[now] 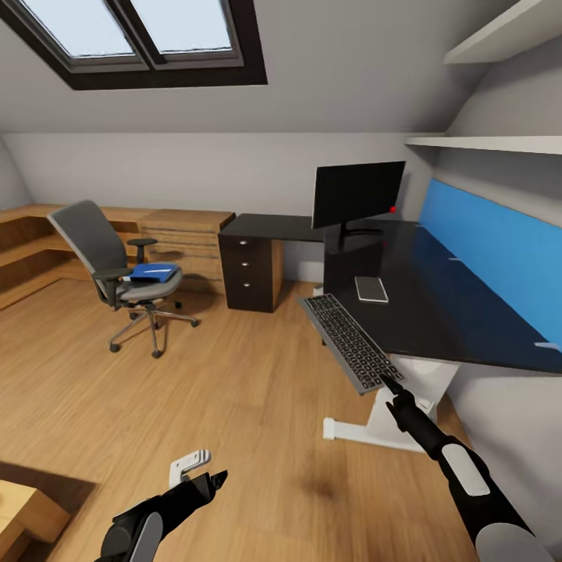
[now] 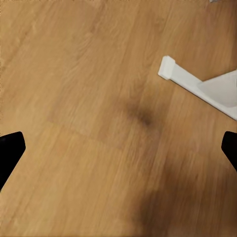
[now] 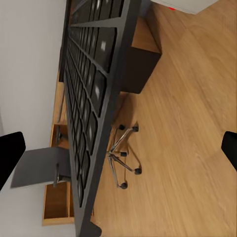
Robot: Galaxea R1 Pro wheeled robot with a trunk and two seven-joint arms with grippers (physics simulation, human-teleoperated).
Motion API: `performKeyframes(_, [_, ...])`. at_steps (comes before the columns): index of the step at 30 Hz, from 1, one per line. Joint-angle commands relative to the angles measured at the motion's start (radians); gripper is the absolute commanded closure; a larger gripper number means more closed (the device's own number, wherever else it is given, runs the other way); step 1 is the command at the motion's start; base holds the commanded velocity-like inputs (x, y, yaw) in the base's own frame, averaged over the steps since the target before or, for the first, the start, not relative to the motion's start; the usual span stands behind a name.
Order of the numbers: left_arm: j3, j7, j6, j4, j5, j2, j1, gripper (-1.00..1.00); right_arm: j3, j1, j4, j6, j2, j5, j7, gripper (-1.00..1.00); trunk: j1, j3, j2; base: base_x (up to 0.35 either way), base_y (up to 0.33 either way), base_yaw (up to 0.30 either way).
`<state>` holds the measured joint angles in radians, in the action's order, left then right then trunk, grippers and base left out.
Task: In the bedroom, organize the workspace by keeping the computer under the desk, ensuring the monitor is on the desk, placing the keyboard on the desk next to the monitor, placing the mouse on the desk next to the keyboard, moving the folder from the swivel chair onto the desk next to the mouse, stacking the notebook on top of the folder with the pen on top of the notebook, and positioning the swivel chair next to the desk.
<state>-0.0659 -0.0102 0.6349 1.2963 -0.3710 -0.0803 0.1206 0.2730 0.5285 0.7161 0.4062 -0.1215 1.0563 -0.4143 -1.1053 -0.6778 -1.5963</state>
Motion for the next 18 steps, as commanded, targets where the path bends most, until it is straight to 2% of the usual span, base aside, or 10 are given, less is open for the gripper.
performKeyframes(1, [-0.003,-0.001,0.006,0.001,-0.005,-0.001,0.001,-1.00,0.003,0.001,0.000,0.009,0.000,0.007,-0.001,-1.00,0.000,-0.001,0.000,0.137,0.072,0.000])
performKeyframes(18, [-0.002,0.000,0.007,0.000,-0.006,-0.001,0.001,-1.00,0.003,0.001,0.000,0.009,0.000,0.007,-0.001,-1.00,0.000,-0.001,0.000,0.070,0.051,0.000])
